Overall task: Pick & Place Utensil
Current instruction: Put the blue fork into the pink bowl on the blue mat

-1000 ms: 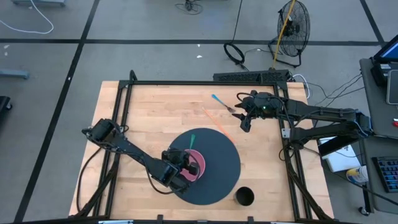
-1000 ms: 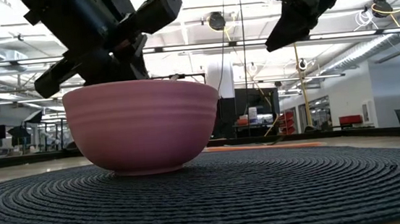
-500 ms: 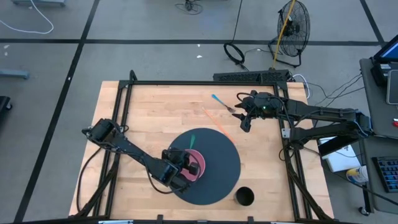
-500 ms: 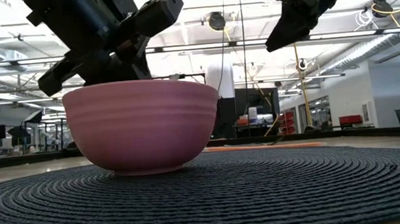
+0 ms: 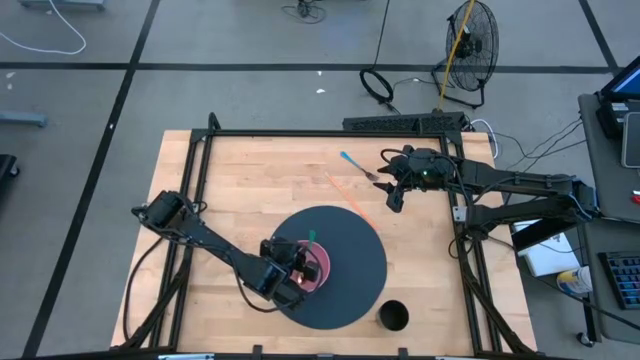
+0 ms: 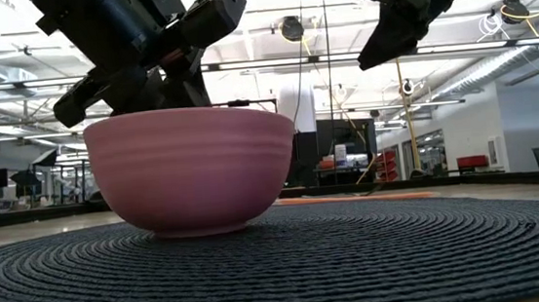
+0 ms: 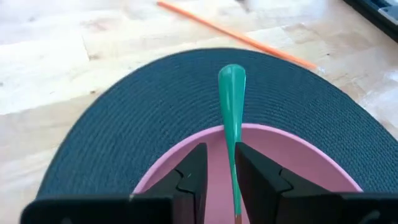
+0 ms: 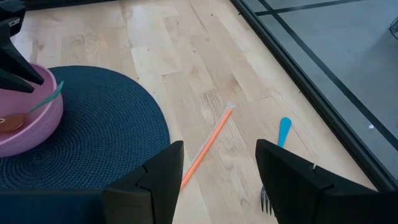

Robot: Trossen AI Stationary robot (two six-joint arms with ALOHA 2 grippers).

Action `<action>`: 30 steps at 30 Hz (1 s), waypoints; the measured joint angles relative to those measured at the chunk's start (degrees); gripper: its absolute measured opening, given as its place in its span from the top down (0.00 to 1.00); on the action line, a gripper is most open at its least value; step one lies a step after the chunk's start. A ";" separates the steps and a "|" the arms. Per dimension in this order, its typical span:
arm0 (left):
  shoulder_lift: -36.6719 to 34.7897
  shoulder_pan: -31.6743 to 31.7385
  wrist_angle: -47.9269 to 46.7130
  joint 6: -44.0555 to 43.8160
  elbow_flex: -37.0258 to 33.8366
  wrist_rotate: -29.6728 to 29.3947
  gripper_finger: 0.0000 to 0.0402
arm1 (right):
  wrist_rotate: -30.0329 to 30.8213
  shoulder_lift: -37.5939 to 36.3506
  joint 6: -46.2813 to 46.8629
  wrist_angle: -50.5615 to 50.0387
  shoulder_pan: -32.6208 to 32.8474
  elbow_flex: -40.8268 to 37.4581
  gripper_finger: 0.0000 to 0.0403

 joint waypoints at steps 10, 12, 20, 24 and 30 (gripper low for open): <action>-8.59 -0.14 1.39 26.69 -0.05 -4.31 0.78 | -0.02 0.00 0.00 -0.01 0.02 0.00 0.51; -11.00 0.30 2.68 38.40 -0.05 -2.03 0.78 | -0.02 0.00 -0.25 0.00 0.02 0.00 0.51; -18.82 0.78 4.94 77.84 -0.05 0.80 0.78 | -0.04 0.00 -1.18 0.15 0.02 0.00 0.51; -22.78 1.20 5.61 89.04 -1.10 -0.58 0.78 | -0.02 0.00 -1.16 0.13 0.02 0.00 0.51; -36.04 6.40 17.54 97.37 -13.84 8.48 0.78 | 0.02 0.00 -1.14 0.28 0.02 0.00 0.51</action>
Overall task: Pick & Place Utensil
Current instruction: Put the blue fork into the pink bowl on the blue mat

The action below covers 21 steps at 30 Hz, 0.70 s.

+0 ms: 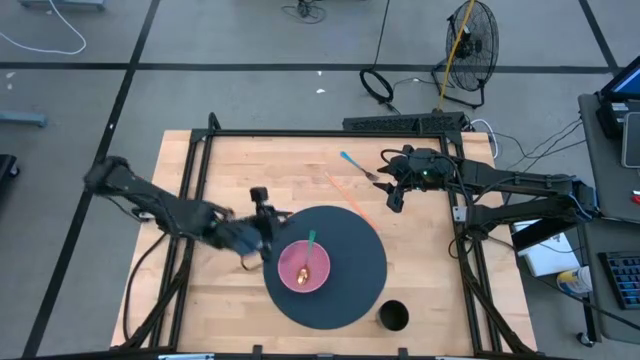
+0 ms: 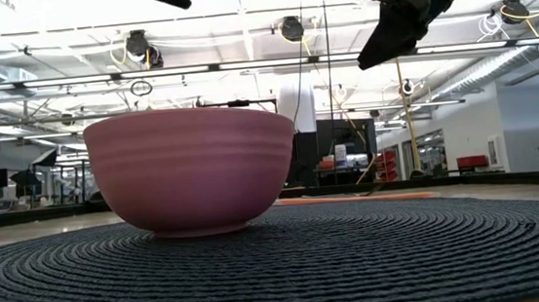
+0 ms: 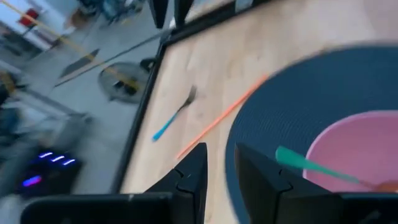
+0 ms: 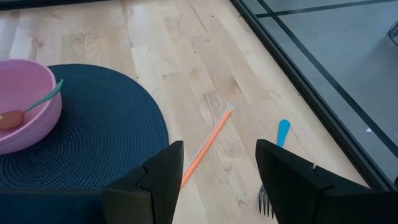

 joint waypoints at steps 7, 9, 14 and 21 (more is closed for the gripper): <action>-20.18 6.42 25.15 3.42 -23.67 10.66 0.78 | 0.00 0.00 -1.09 3.16 0.00 0.00 0.51; -25.21 7.66 29.35 3.13 -29.19 10.34 0.78 | 0.01 0.00 -1.70 3.66 0.00 0.00 0.51; -35.29 10.55 35.53 1.28 -39.51 7.46 0.78 | 0.10 -0.02 -1.59 3.41 -0.29 0.00 0.51; -39.40 12.19 36.89 -6.52 -42.76 1.82 0.78 | -4.07 1.66 -1.43 2.73 -2.81 0.00 0.51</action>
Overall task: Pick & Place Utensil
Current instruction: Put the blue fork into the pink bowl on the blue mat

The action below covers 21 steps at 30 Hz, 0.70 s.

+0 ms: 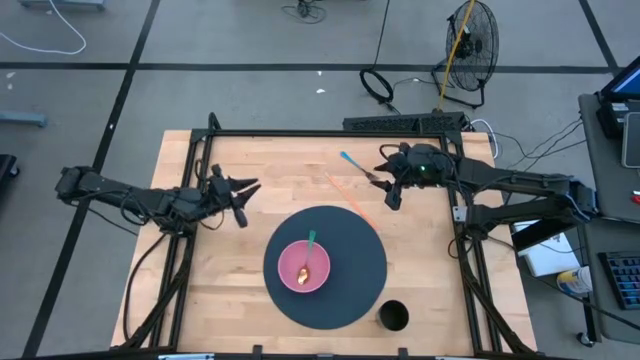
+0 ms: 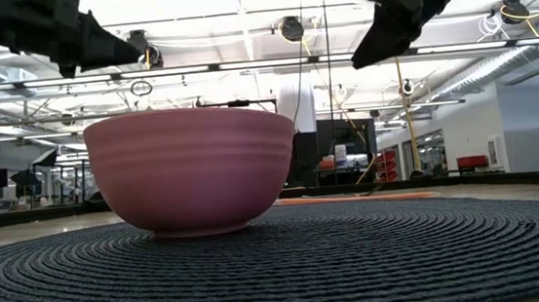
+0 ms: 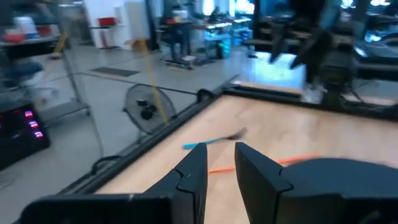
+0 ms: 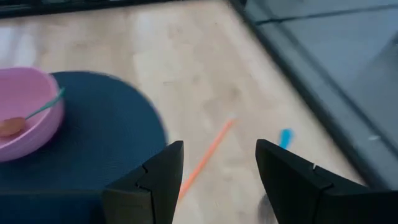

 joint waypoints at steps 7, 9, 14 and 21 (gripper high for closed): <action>0.50 2.21 -5.62 2.46 0.00 7.72 0.78 | -9.17 9.83 0.85 -5.32 -7.91 6.61 0.52; 0.57 3.65 -6.44 2.68 0.00 12.49 0.78 | -8.96 13.95 -0.44 -8.78 -8.82 11.17 0.53; 0.52 7.20 -6.13 6.03 0.00 24.05 0.78 | -9.28 23.59 -1.98 -14.30 -10.50 22.02 0.57; 0.46 11.93 -2.20 10.60 -3.75 30.70 0.78 | -9.34 33.66 -1.61 -19.17 -15.52 29.31 0.57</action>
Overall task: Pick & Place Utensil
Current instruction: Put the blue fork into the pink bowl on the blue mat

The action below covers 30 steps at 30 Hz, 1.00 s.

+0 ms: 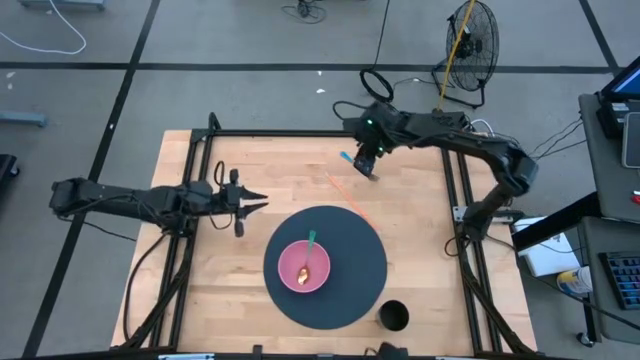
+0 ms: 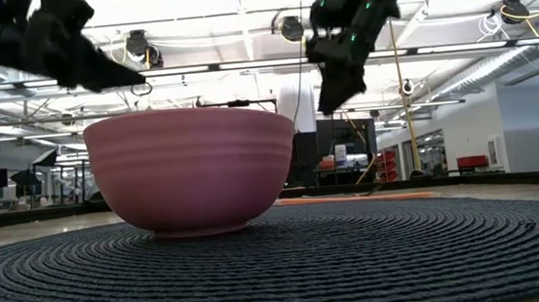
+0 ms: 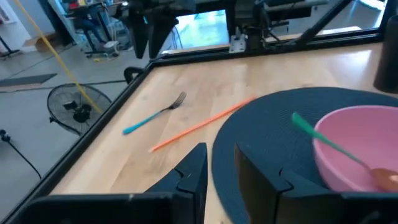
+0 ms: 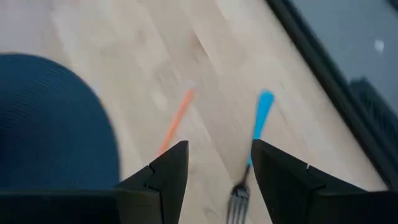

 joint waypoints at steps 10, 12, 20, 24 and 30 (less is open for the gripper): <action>-0.02 8.87 25.23 -5.71 -14.22 13.13 0.78 | 0.68 12.91 0.70 -8.48 -2.51 9.59 0.51; 0.11 8.99 25.22 -6.82 -14.12 13.46 0.78 | 2.99 14.87 1.84 -9.30 -2.61 10.92 0.50; 0.37 8.09 26.25 -7.99 -14.10 13.68 0.78 | 4.72 19.44 4.55 -14.25 -3.58 11.52 0.53; 0.37 8.09 26.34 -8.01 -14.10 13.65 0.78 | 4.68 20.31 4.56 -12.37 -3.12 11.52 0.55; 0.35 8.09 26.30 -8.07 -14.10 13.65 0.78 | 4.69 20.23 4.15 -9.40 -2.74 10.49 0.54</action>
